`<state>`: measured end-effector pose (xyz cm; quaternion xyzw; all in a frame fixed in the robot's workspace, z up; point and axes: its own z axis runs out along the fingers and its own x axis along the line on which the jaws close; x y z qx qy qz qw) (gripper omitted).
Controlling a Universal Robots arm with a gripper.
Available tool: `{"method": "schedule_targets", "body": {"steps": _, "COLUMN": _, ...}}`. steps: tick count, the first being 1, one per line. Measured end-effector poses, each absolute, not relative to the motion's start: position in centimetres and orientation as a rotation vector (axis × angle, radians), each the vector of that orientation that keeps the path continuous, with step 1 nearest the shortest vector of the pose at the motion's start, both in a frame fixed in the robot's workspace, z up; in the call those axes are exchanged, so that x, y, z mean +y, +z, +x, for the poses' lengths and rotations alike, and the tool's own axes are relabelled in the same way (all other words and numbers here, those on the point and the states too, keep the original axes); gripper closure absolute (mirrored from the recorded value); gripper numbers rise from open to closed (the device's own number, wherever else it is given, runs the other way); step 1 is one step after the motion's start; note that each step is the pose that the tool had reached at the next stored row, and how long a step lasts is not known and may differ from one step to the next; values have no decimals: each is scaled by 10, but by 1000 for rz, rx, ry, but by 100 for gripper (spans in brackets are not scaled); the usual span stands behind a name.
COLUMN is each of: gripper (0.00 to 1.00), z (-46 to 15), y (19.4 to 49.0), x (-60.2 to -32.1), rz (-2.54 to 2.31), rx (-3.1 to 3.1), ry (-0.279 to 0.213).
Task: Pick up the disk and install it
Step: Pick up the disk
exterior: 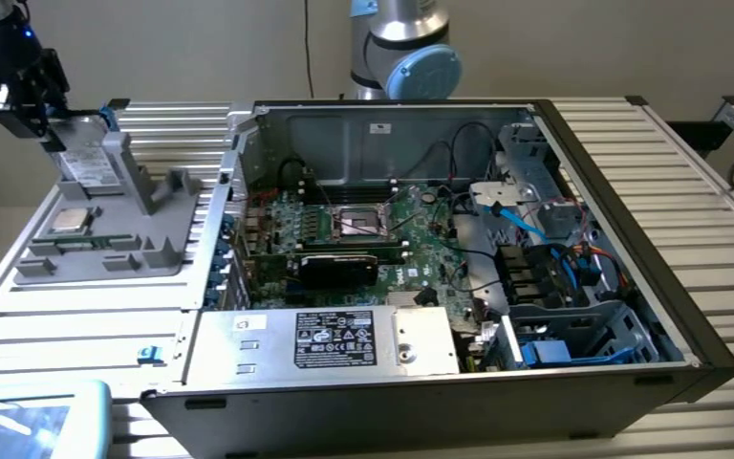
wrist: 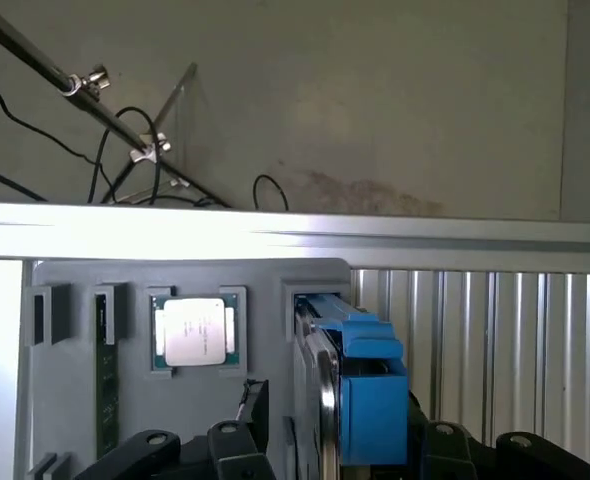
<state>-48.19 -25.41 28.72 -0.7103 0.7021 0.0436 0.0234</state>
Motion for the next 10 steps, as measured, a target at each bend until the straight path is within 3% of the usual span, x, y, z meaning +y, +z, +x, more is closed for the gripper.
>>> {"method": "schedule_targets", "body": {"steps": 10, "gripper": 42, "z": -482, "y": 285, "x": -239, "rz": -2214, "rx": 2191, "ry": 132}}
